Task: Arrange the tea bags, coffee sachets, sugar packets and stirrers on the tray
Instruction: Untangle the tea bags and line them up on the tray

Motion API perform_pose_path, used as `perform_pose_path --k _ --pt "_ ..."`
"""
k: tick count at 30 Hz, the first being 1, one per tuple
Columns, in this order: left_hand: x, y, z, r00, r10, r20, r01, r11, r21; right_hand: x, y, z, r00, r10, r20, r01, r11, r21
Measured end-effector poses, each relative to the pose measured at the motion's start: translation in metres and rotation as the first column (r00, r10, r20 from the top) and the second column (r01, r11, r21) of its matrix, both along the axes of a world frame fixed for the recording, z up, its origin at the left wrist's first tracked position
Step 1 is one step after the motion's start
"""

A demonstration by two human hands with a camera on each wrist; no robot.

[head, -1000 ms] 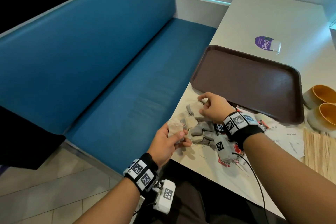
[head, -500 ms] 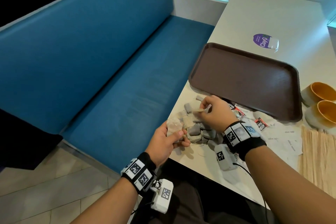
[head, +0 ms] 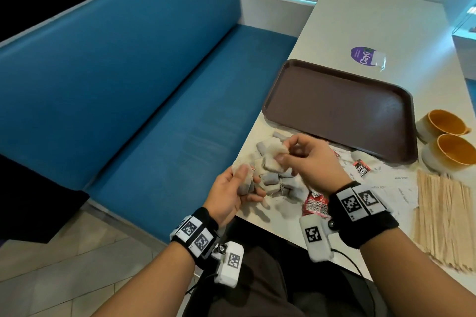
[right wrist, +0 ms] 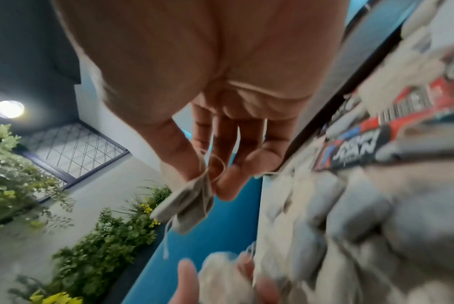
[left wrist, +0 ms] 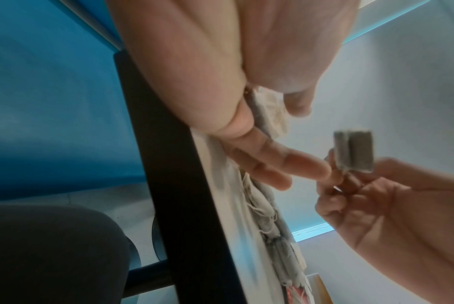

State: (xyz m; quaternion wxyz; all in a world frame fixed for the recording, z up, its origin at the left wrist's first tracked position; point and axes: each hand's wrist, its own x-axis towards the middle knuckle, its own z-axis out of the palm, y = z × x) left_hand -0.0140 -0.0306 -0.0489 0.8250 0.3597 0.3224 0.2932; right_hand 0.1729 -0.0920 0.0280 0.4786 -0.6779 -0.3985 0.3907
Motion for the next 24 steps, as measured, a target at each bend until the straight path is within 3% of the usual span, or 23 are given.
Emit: perform_pose_path --k 4,8,12,15,19,24 --pt "-0.001 0.001 0.002 0.998 -0.055 0.017 0.056 0.998 -0.030 -0.030 -0.002 -0.013 0.983 0.166 -0.074 -0.174 0.978 -0.118" --pt "-0.003 0.001 0.001 0.994 -0.108 -0.019 0.107 0.994 -0.022 -0.043 -0.002 -0.026 0.996 0.081 -0.043 -0.086 0.988 -0.125" --pt "-0.005 0.002 -0.004 0.991 -0.130 -0.020 0.130 0.991 0.020 -0.041 -0.002 -0.026 0.995 0.087 -0.053 -0.093 0.989 -0.113" --pt "-0.006 0.003 -0.007 0.992 -0.129 -0.018 0.129 0.991 0.032 -0.034 0.000 -0.029 0.991 0.132 0.014 -0.130 0.985 -0.111" --pt "-0.005 0.004 -0.012 0.992 -0.128 0.002 0.127 0.991 0.039 -0.031 0.002 -0.030 0.942 0.240 0.234 -0.196 0.960 -0.198" --pt "-0.002 0.005 -0.013 0.995 -0.095 -0.003 0.095 0.995 0.014 -0.031 0.006 -0.032 0.957 0.161 0.240 -0.117 0.976 -0.186"
